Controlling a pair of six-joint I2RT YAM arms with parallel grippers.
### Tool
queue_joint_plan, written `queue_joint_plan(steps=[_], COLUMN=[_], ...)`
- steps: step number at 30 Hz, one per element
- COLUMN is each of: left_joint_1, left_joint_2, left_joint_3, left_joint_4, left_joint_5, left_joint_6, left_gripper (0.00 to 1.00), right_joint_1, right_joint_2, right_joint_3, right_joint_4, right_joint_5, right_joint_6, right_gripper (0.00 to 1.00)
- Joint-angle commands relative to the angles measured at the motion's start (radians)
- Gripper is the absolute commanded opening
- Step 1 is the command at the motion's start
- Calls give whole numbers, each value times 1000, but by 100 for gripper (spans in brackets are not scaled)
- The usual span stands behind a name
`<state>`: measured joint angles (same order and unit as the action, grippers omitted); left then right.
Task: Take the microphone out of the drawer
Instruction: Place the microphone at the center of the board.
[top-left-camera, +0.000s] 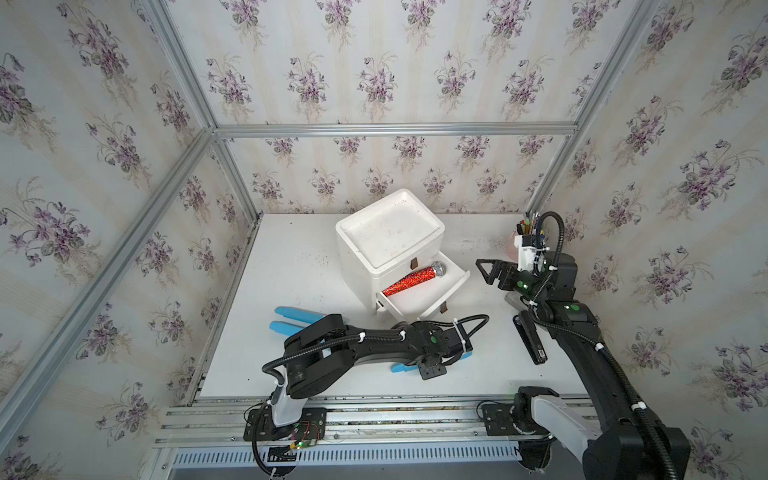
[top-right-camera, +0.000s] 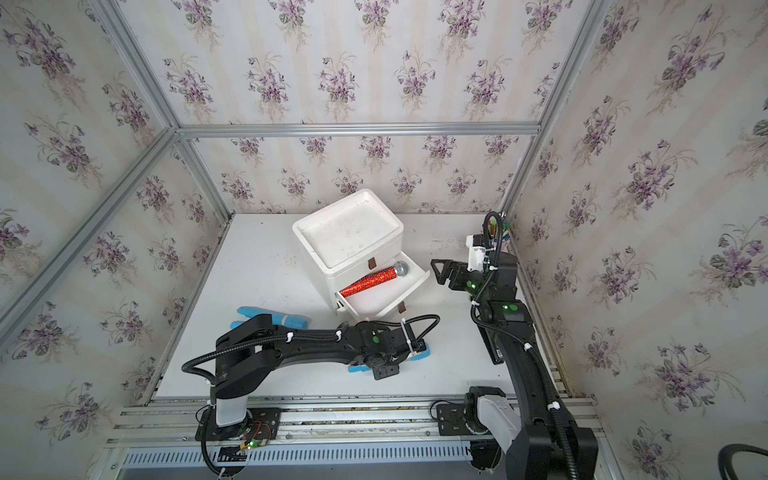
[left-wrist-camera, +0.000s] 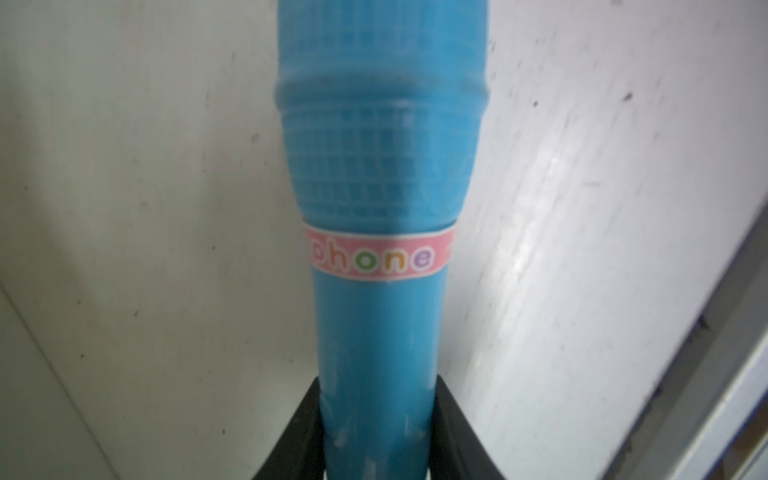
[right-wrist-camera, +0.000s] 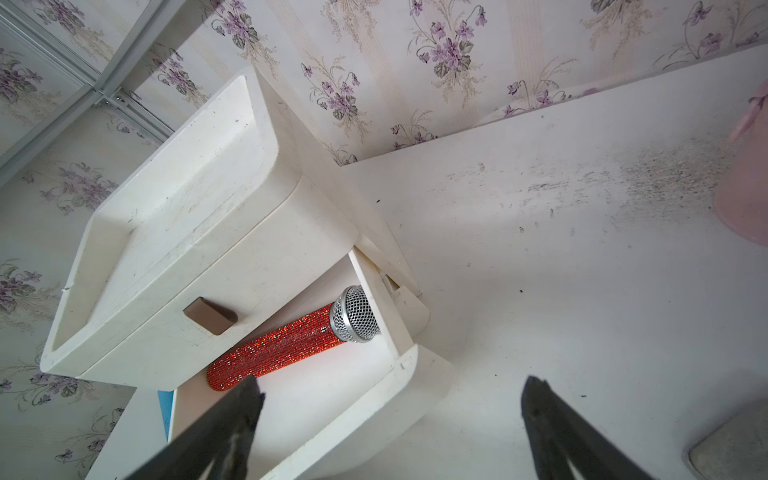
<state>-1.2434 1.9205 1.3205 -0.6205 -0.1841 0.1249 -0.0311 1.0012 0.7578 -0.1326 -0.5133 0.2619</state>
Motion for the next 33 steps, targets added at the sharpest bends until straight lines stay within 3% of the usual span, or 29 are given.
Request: queue_joint_plan(steps=[1,12,16,23,30,33], left_joint_1=[2,17,23,27,67,146], left_joint_2=[-68,-149,-271,-559,-729,-769], left_joint_3=[-17,-51,-67,-83,-31,-5], left_joint_4=[-70,-373,-395,-369,-420,-424], left_joint_5=[-45,-159,-134,30,-57,-146], left_joint_6=[-1,14,-46,-54,-109,-191], left_gripper=[27,20,19,21,21,21], right_joint_1=[-1,-3,-3,-4,-4,-5], right_joint_2=[-3,9,5,19,9,10], right_joint_3=[4,12,12,8,2,-6], right_joint_4=[11,35,28,55,58,64], right_joint_5=[-6,-23,-20,-40,-46,-52], right_joint_6=[0,4,0,9,11,16], right_gripper=[96,96,96,95,96,96])
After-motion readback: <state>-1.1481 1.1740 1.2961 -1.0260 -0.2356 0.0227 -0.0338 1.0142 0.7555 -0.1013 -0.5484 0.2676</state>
